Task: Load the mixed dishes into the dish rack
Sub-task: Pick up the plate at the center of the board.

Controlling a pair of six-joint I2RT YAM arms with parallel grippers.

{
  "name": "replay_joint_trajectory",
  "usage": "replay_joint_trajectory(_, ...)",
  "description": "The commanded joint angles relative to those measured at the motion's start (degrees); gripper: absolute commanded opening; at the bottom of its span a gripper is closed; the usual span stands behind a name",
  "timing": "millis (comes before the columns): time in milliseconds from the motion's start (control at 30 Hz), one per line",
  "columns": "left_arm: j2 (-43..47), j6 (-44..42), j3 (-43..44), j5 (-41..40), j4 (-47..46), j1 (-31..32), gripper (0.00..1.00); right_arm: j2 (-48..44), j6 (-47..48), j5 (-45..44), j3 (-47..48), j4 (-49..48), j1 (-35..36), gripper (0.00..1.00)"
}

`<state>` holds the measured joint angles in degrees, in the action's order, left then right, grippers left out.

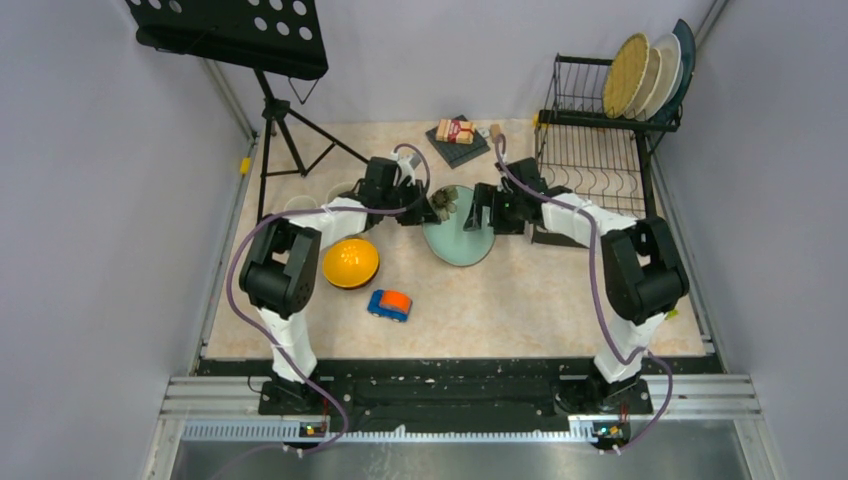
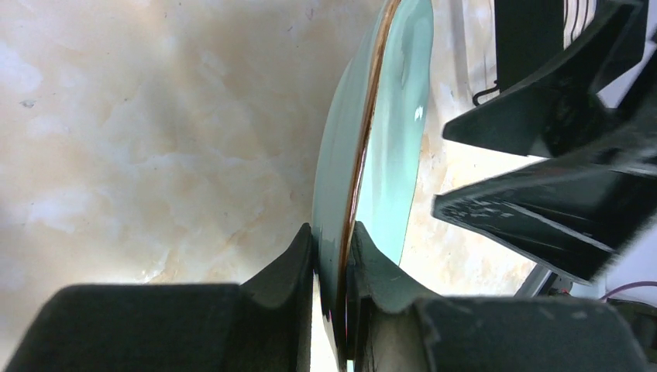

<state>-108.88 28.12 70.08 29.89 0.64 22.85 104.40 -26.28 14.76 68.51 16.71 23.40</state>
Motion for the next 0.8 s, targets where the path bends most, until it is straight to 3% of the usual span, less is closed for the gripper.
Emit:
replay_joint_trajectory(0,5.39,-1.69,2.7,0.2,-1.74,-0.24,0.0,-5.94,-1.38,2.73,-0.01,-3.85,1.04,0.87)
replay_joint_trajectory(333,8.99,-2.43,3.55,0.93,-0.91,-1.31,0.0,-12.75,-3.81,-0.52,-3.01,-4.95,1.04,0.87)
replay_joint_trajectory(767,14.6,0.39,4.51,7.32,-2.44,-3.28,0.0,-26.18,-8.7,-8.55,-12.86,-15.43,1.04,0.86)
